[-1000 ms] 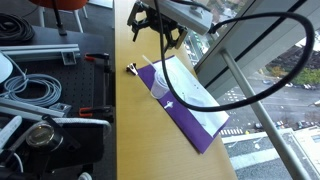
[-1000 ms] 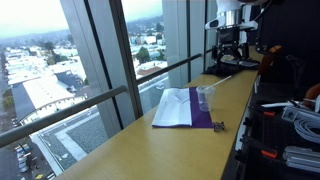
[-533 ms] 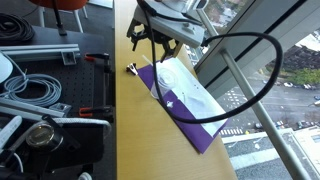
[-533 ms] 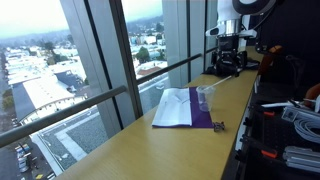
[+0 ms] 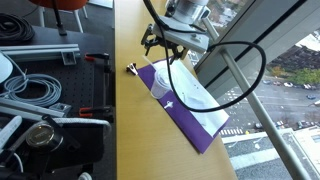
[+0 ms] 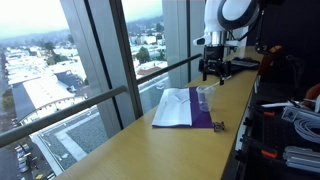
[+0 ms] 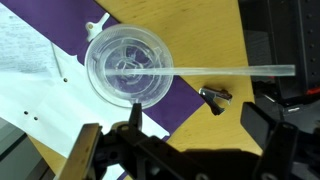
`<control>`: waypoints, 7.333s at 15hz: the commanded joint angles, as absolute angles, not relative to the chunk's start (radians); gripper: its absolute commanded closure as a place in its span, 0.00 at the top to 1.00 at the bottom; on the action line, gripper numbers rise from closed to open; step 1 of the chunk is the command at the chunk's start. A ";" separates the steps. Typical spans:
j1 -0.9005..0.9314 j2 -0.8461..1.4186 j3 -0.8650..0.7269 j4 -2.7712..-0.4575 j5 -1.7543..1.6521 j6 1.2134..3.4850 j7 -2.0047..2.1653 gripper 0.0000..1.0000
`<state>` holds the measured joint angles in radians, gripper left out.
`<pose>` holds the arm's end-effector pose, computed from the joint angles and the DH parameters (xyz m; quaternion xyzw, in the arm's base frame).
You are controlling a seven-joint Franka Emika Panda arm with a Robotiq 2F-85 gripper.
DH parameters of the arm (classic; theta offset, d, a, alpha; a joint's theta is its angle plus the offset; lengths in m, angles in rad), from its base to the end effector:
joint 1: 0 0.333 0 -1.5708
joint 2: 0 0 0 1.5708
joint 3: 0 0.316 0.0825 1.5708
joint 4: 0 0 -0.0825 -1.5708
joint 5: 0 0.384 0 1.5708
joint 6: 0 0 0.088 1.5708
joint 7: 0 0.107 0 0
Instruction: Put the straw in the cup
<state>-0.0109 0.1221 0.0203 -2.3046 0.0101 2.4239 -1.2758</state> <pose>0.5221 0.0050 0.2935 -0.8029 -0.5962 -0.0016 0.0045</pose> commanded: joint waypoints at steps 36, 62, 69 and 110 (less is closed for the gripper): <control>-0.007 0.083 0.045 -2.308 0.007 2.373 -1.237 1.00; -0.025 -0.087 -0.070 -2.458 0.014 2.392 -1.363 1.00; -0.026 -0.048 -0.065 -2.445 0.016 2.413 -1.378 1.00; -0.051 -0.122 -0.095 -2.459 0.095 2.438 -1.518 1.00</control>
